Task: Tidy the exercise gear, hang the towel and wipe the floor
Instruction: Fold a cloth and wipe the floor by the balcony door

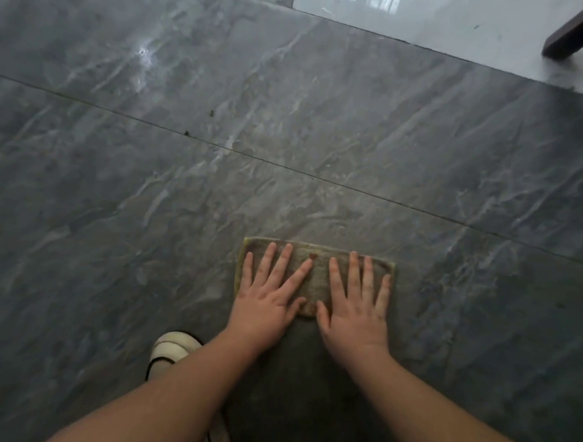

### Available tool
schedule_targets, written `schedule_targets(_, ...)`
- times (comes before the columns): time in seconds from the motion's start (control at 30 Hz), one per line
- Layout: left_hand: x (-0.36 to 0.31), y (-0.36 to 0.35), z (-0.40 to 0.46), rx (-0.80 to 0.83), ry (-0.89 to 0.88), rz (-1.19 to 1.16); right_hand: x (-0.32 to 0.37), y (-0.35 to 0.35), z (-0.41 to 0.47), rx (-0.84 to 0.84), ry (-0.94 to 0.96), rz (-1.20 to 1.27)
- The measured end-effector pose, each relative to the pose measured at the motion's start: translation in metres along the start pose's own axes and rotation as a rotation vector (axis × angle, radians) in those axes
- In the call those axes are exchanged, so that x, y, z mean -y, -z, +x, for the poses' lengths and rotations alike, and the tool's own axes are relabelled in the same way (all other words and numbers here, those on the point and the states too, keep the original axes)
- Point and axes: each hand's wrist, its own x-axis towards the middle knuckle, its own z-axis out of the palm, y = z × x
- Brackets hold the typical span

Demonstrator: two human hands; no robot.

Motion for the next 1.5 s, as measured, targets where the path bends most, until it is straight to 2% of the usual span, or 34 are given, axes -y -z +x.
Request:
schedule_targets(0.13,-0.011,-0.001,0.007,-0.003,0.059,-0.028,-0.002,-0.007,0.009,-0.013,0.012,-0.038)
schedule_targets(0.3,0.002,0.008,0.031,-0.038,0.031,0.003,-0.007,0.003,0.039,-0.037,0.045,-0.039)
schedule_targets(0.8,0.050,0.109,0.241,-0.112,0.030,0.073,-0.025,0.097,0.247,-0.119,-0.029,-0.034)
schedule_targets(1.17,0.072,0.208,0.408,0.039,0.015,0.033,-0.045,0.183,0.409,-0.075,-0.078,0.004)
schedule_targets(1.33,0.076,0.218,0.424,0.078,-0.011,0.022,-0.047,0.194,0.427,0.003,-0.078,0.016)
schedule_targets(1.5,0.077,0.228,0.429,0.226,-0.027,-0.009,-0.048,0.202,0.429,0.133,-0.106,0.021)
